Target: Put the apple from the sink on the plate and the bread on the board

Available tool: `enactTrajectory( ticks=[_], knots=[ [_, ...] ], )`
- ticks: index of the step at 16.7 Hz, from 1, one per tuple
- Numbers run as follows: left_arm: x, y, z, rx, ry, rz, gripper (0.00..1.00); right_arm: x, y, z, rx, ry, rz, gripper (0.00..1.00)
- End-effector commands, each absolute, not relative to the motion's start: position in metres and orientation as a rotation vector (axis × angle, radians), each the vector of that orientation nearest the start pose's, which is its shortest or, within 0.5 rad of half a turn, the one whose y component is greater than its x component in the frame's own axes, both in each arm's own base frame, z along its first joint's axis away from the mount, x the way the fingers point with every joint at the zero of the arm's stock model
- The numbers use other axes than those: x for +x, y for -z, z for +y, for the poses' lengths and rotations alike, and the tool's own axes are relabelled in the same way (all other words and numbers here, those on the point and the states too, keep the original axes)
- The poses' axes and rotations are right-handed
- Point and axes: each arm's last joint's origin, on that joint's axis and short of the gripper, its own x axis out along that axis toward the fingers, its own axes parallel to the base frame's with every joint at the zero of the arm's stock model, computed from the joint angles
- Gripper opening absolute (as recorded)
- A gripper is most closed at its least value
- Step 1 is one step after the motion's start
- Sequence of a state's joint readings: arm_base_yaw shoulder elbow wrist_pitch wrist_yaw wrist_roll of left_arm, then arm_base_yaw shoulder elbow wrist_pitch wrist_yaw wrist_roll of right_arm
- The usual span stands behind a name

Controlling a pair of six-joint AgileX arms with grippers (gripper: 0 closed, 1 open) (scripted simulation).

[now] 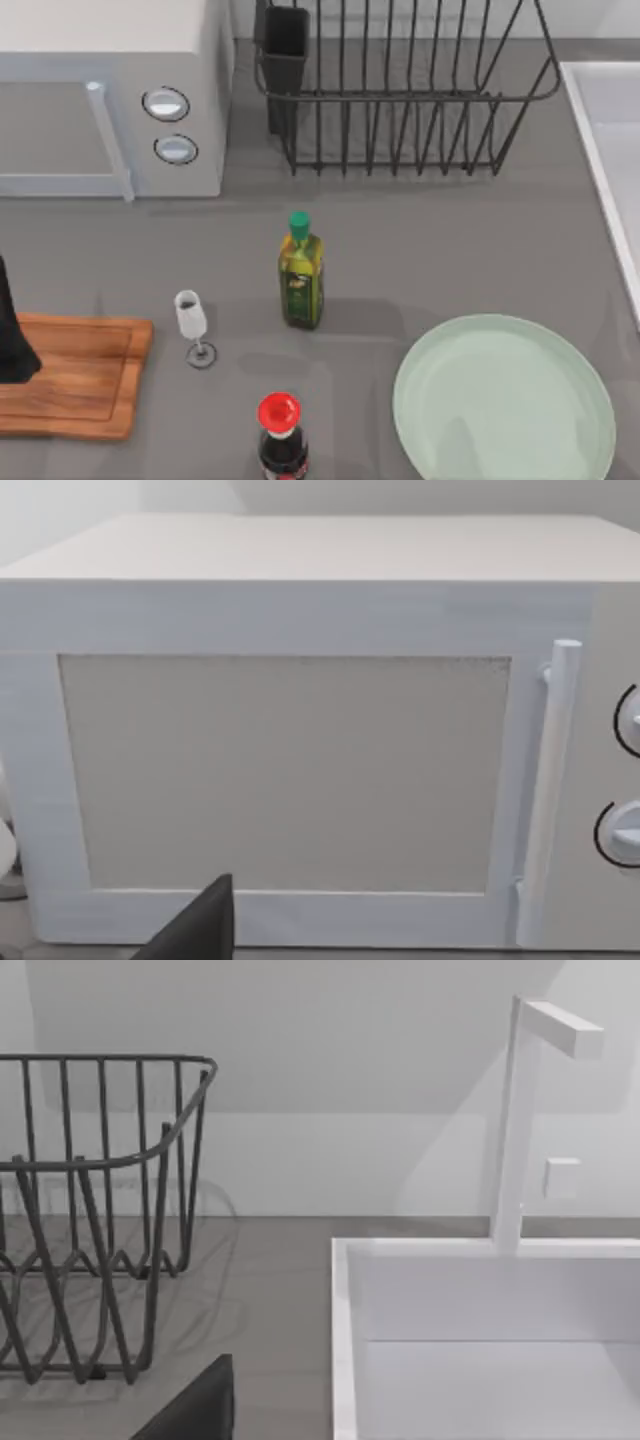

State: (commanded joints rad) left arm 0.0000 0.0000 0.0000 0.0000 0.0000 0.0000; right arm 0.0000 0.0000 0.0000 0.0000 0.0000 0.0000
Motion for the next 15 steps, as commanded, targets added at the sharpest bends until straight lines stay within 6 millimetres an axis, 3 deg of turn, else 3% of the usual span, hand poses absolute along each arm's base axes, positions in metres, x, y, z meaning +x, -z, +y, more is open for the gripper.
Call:
enactTrajectory(
  ticks=[15],
  knots=[
    [0.1057,-0.1600,-0.0012,0.000,0.000,0.000,1.00,0.1057,-0.1619,-0.0013,-0.001,0.001,0.007,1.00]
  ],
)
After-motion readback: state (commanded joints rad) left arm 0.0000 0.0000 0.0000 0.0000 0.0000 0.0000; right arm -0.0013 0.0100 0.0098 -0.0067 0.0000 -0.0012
